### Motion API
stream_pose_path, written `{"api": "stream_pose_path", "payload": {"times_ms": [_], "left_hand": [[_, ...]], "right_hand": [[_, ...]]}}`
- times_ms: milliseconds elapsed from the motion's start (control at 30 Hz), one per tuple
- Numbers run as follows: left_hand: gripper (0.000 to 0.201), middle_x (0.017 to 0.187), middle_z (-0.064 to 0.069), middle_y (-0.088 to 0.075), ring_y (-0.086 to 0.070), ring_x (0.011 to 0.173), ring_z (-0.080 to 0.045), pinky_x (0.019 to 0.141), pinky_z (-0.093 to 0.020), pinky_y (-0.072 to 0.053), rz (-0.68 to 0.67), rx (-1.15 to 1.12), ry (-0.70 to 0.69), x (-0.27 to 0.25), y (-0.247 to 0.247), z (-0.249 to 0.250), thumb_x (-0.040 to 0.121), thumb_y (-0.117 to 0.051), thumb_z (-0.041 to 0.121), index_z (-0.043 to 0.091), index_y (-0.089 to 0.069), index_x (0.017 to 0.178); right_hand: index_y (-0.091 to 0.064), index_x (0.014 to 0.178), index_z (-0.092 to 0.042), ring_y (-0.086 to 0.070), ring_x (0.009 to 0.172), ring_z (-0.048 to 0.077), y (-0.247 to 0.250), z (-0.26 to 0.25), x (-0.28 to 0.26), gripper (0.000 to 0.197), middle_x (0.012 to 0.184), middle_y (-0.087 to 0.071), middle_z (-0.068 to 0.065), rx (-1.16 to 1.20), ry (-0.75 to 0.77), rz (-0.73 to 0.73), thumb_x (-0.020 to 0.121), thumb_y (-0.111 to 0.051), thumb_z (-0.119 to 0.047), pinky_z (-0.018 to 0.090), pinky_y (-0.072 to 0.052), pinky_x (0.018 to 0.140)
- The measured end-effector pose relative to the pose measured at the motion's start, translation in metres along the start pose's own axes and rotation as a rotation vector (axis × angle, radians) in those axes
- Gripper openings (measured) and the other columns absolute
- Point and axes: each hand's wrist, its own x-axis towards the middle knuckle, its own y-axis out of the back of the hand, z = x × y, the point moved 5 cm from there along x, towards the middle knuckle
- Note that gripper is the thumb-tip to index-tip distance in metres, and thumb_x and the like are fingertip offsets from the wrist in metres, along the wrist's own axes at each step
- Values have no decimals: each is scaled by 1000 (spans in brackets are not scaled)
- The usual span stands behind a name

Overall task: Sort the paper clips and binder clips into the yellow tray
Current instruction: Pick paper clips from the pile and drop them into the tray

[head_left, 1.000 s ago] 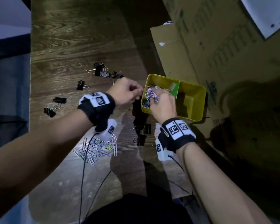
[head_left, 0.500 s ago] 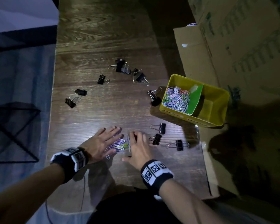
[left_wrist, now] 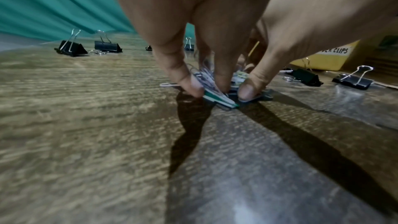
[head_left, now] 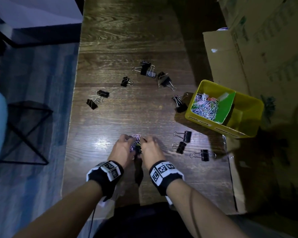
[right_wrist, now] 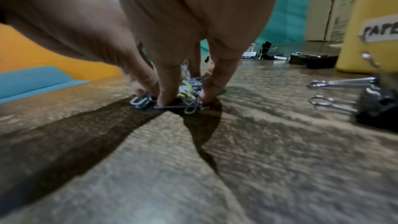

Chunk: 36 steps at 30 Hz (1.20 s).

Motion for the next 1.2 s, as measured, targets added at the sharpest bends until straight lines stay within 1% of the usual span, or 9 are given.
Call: {"api": "stream_pose_path", "payload": {"times_ms": [200, 267, 367, 467, 567, 733, 867, 1067, 1200], "left_hand": [[17, 97, -6, -71, -66, 86, -20, 81, -15, -45, 14, -87, -94, 8, 14, -11, 73, -73, 7, 10, -74, 89], [15, 90, -2, -72, -65, 76, -14, 74, -1, -40, 2, -185, -18, 11, 20, -18, 72, -75, 5, 9, -75, 87], [12, 73, -3, -72, -66, 57, -11, 61, -15, -53, -35, -434, 195, 13, 24, -33, 71, -77, 3, 7, -74, 82], [13, 54, 8, -68, -63, 48, -3, 48, -12, -48, -87, -637, 286, 12, 26, -37, 73, -73, -4, 7, -71, 79], [16, 59, 5, -70, -64, 52, -6, 55, -14, -53, -103, -748, 266, 14, 34, -35, 73, -71, -6, 7, -71, 80], [24, 70, 1, -73, -65, 58, -10, 65, -22, -57, -82, -826, 209, 24, 49, -21, 69, -73, -7, 17, -74, 72], [18, 70, 3, -73, -63, 57, -9, 62, -19, -56, -74, -856, 119, 38, 68, 17, 70, -73, -5, 10, -73, 78], [15, 80, -8, -73, -67, 67, -18, 71, -27, -58, -73, -777, -63, 75, 87, 108, 69, -77, 7, 19, -73, 79], [16, 73, -5, -72, -69, 67, -20, 72, -36, -58, -11, -692, -160, 108, 81, 166, 71, -78, 9, 20, -75, 82]], "right_hand": [[-63, 115, -4, -53, 111, 32, -1, 22, 6, 27, 119, -57, 16, 225, -69, 16, 90, -58, -13, 35, -43, 90], [-66, 117, -8, -59, 106, 30, 1, 30, 7, 31, 115, -63, 15, 347, -88, 10, 87, -66, -17, 28, -44, 87], [-70, 112, -15, -64, 97, 24, 6, 43, 6, 35, 110, -68, 9, 505, -155, 36, 79, -76, -25, 26, -48, 86], [-71, 111, -14, -63, 102, 19, 7, 50, 7, 43, 118, -66, 5, 582, -177, 52, 72, -80, -30, 29, -48, 95], [-73, 104, -14, -65, 96, 19, 11, 53, 7, 42, 111, -66, 0, 723, -162, 89, 67, -83, -30, 35, -52, 92], [-72, 103, -10, -63, 89, 14, 40, 58, -1, 40, 99, -64, -7, 807, -100, 217, 67, -84, -22, 25, -51, 87], [-71, 103, -14, -65, 87, 21, 76, 60, -16, 38, 92, -68, -3, 949, -60, 390, 67, -84, -14, 36, -53, 86], [-64, 106, -18, -58, 77, -9, 149, 90, -39, 43, 88, -64, -14, 973, -49, 704, 68, -82, -11, 17, -51, 76], [-70, 106, -8, -62, 84, 8, 185, 123, -38, 40, 94, -68, 0, 867, -161, 907, 70, -82, -19, 17, -50, 82]]}}
